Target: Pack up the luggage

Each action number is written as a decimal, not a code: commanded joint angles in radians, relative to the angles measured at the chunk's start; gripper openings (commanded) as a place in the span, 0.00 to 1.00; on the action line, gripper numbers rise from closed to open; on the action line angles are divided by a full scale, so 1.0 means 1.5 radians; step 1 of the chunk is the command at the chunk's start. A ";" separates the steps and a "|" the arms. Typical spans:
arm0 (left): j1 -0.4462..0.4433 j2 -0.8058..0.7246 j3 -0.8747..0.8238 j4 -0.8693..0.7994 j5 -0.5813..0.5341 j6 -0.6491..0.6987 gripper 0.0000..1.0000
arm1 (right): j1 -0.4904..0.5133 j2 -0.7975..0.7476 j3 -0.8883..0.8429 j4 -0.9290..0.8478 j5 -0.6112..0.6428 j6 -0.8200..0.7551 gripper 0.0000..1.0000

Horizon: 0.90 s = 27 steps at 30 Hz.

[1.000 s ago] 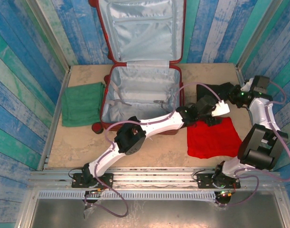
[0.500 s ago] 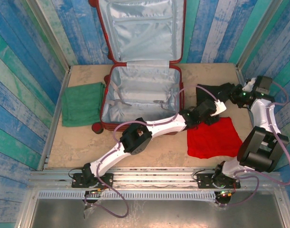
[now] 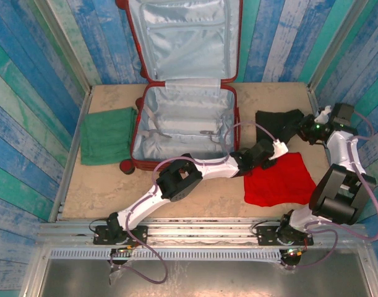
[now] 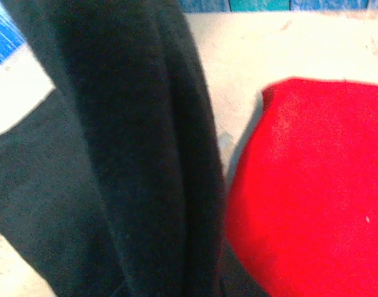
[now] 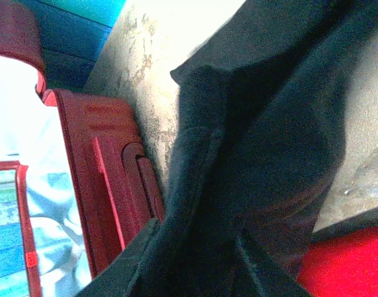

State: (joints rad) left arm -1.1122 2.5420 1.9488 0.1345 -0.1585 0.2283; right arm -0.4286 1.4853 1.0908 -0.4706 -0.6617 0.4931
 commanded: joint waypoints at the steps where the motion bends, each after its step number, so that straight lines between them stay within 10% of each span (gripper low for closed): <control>1: -0.002 -0.046 -0.010 0.019 0.043 0.004 0.00 | -0.013 -0.024 -0.008 0.001 -0.024 -0.029 0.53; 4: 0.001 -0.037 0.015 -0.002 0.080 -0.006 0.00 | -0.019 -0.040 -0.014 -0.022 0.007 -0.046 0.82; 8: 0.002 -0.013 0.069 -0.043 0.104 -0.043 0.00 | -0.023 -0.110 -0.055 -0.044 0.109 -0.051 0.96; 27: 0.000 -0.021 0.025 -0.029 0.106 0.008 0.00 | -0.021 -0.311 -0.189 -0.091 0.192 -0.030 0.99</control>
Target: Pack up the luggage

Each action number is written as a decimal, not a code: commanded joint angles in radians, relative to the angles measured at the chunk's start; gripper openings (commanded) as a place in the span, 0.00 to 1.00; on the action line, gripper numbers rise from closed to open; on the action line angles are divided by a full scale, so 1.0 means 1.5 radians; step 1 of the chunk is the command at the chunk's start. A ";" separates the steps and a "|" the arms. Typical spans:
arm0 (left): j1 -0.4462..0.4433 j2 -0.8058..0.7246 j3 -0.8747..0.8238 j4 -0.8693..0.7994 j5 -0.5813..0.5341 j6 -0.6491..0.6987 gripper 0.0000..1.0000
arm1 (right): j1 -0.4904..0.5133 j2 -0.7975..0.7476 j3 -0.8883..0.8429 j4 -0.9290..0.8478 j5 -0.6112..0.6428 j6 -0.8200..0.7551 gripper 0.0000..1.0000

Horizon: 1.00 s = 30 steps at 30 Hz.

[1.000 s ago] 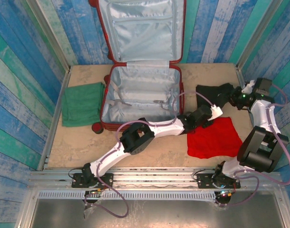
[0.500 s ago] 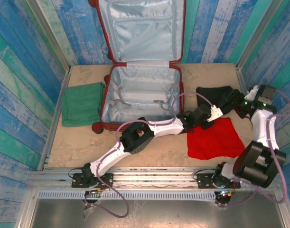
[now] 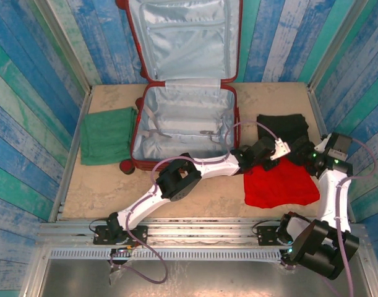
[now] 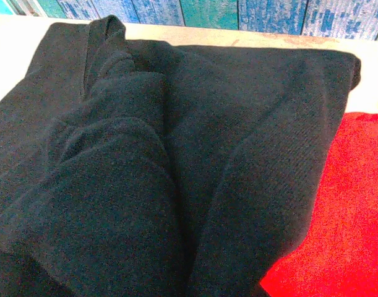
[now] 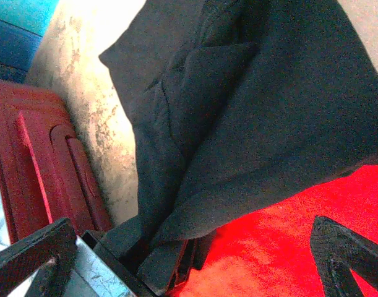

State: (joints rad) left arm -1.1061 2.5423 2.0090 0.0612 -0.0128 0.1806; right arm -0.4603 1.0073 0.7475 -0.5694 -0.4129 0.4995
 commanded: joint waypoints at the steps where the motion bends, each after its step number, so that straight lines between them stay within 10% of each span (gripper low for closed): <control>1: -0.006 -0.023 -0.024 0.020 0.006 0.056 0.00 | 0.000 0.018 0.061 -0.027 0.029 -0.046 0.98; 6: -0.014 -0.029 -0.055 0.018 -0.004 0.142 0.09 | 0.001 0.102 0.169 -0.060 -0.002 -0.071 0.91; 10: -0.040 -0.052 -0.119 0.026 0.028 0.274 0.58 | 0.007 0.140 0.198 -0.066 -0.016 -0.070 0.87; 21: -0.063 -0.223 -0.339 0.170 -0.024 0.366 0.80 | 0.072 0.214 0.259 -0.113 0.073 -0.099 0.86; 24: -0.062 -0.259 -0.380 0.216 -0.021 0.368 1.00 | 0.141 0.250 0.288 -0.135 0.142 -0.105 0.86; 30: -0.060 -0.275 -0.391 0.219 0.021 0.343 0.93 | 0.221 0.283 0.295 -0.152 0.200 -0.097 0.84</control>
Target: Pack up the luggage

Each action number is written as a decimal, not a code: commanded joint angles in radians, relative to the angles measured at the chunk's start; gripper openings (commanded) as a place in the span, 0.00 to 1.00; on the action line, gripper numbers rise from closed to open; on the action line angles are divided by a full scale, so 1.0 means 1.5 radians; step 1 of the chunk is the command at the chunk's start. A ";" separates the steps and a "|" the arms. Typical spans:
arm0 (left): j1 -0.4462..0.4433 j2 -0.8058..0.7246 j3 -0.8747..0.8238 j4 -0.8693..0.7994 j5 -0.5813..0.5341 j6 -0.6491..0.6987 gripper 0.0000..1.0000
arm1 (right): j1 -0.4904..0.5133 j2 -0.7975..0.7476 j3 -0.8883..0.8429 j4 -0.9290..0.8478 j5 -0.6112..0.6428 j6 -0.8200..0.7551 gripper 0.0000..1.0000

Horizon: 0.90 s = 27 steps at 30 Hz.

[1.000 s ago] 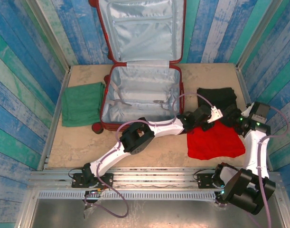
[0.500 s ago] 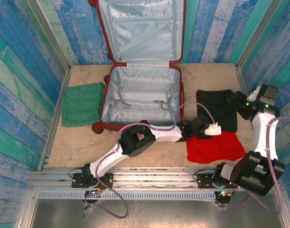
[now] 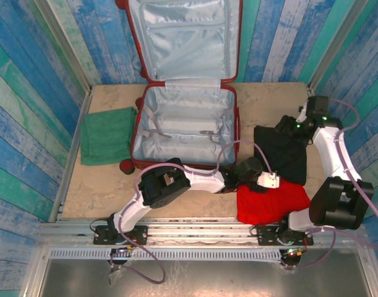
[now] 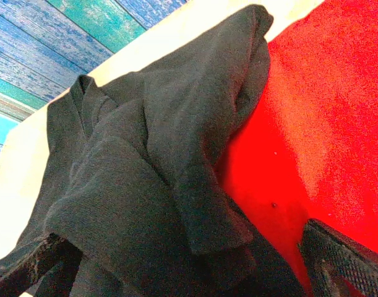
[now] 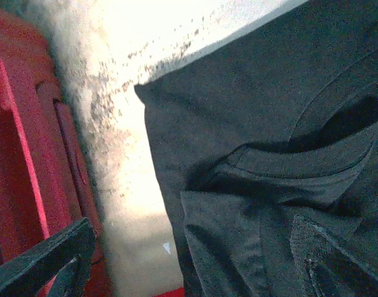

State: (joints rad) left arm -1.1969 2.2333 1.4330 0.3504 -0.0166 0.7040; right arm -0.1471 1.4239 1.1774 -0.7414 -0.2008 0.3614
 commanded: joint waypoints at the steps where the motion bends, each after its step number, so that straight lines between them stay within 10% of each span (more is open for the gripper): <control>1: 0.001 -0.075 -0.011 0.025 0.025 -0.010 0.93 | 0.020 0.007 0.009 -0.044 0.071 -0.006 0.84; 14: 0.070 -0.336 -0.226 0.018 0.116 -0.097 0.94 | 0.109 0.073 0.033 -0.082 0.166 -0.028 0.76; 27: 0.095 -0.412 -0.236 -0.085 -0.016 -0.359 0.93 | 0.207 0.185 0.089 -0.146 0.295 0.000 0.72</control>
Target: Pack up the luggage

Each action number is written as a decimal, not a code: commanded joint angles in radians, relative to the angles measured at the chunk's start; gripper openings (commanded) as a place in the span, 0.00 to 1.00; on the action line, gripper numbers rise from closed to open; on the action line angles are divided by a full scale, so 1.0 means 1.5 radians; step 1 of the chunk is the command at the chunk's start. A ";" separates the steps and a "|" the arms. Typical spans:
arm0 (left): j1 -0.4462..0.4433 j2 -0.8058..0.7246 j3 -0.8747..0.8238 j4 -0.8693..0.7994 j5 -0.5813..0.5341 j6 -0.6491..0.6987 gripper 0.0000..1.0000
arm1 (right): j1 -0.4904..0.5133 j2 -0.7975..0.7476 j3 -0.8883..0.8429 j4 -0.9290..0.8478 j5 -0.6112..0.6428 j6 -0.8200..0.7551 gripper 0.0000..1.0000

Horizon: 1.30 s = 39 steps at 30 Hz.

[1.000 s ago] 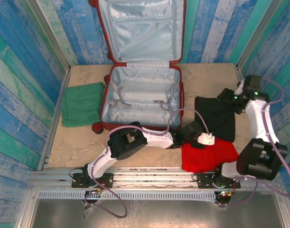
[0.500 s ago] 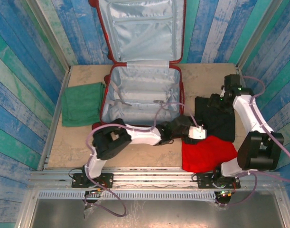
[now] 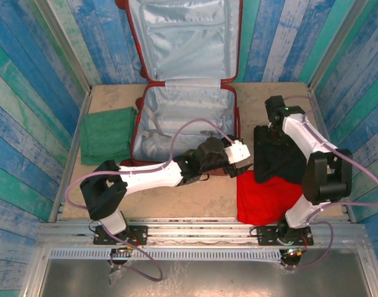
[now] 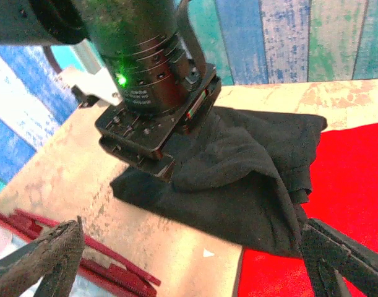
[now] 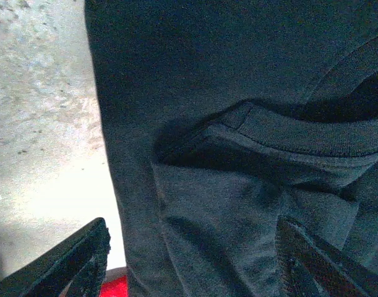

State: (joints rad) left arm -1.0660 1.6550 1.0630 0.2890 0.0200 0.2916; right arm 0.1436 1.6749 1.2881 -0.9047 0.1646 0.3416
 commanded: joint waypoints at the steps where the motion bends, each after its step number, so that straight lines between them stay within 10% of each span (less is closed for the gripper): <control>1: 0.009 -0.031 -0.003 -0.028 -0.047 -0.095 0.93 | 0.018 0.023 0.015 -0.037 0.052 0.016 0.72; 18: 0.041 -0.120 -0.128 0.040 -0.055 -0.201 0.93 | 0.038 0.110 0.012 -0.047 0.130 0.052 0.64; 33: 0.050 -0.136 -0.153 0.057 -0.001 -0.239 0.93 | 0.038 -0.063 -0.101 -0.026 0.218 0.191 0.01; 39: 0.049 -0.149 -0.167 0.063 0.006 -0.252 0.93 | 0.036 -0.249 -0.230 -0.011 0.297 0.343 0.00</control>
State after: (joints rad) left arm -0.9928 1.5028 0.8253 0.3489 0.0082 -0.0654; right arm 0.1970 1.3983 1.0019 -0.9054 0.5106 0.6933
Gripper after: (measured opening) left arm 0.934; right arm 0.055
